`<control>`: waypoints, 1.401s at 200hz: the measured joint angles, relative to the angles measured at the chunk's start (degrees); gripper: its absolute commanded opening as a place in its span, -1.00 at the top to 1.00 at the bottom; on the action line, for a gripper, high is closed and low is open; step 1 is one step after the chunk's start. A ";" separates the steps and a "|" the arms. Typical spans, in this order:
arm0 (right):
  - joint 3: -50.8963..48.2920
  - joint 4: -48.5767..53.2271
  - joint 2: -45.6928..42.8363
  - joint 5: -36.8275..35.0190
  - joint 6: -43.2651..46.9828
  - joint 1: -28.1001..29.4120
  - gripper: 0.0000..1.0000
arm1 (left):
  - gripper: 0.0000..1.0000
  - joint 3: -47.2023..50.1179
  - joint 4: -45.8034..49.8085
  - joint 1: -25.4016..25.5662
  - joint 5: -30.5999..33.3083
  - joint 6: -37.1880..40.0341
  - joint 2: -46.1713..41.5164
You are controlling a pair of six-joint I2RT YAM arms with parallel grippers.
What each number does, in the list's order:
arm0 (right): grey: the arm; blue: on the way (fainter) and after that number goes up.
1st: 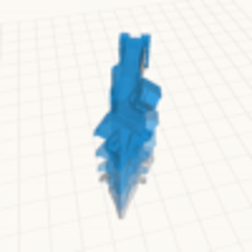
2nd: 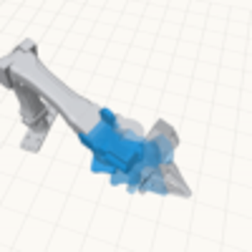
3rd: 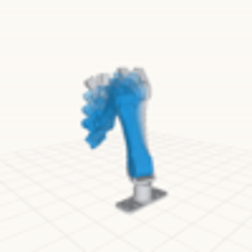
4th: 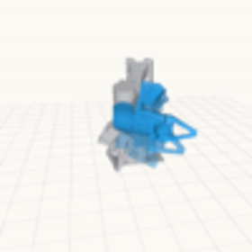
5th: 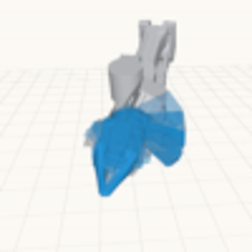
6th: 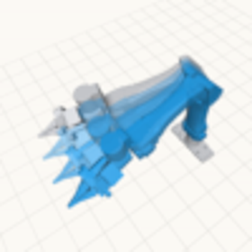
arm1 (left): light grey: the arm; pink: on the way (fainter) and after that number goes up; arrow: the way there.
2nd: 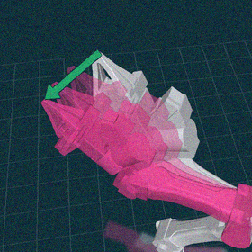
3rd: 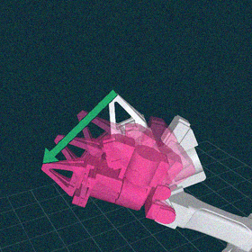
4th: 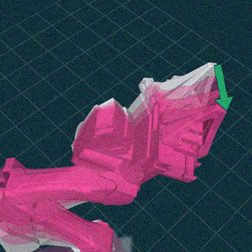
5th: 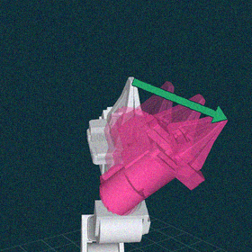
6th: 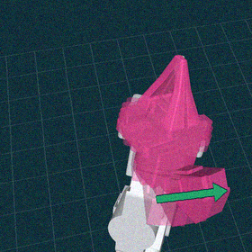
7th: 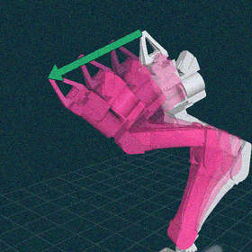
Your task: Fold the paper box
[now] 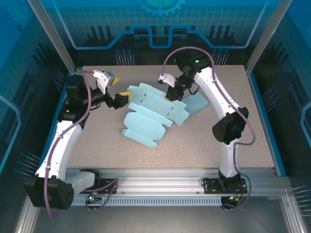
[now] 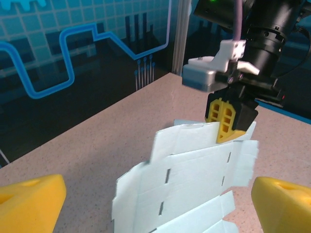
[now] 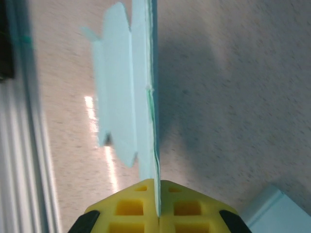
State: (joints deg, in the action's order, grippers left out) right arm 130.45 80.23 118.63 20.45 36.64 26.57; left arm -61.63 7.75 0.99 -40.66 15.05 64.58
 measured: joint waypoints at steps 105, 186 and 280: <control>-6.47 -16.87 1.36 -21.70 -0.20 10.64 1.00 | -0.95 9.14 -9.46 -0.15 7.10 12.17 7.58; -10.10 -18.99 3.91 -26.23 2.05 10.67 1.00 | -0.55 6.14 -3.02 -0.74 3.82 22.51 15.54; -10.10 -19.28 3.91 -24.30 3.72 11.41 1.00 | -0.36 1.62 -0.61 3.21 6.05 28.70 21.90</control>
State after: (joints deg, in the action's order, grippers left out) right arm 120.36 60.95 122.54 -3.86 40.36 37.98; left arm -60.01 7.14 4.21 -34.61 43.75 86.48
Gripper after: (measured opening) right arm 0.059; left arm 0.724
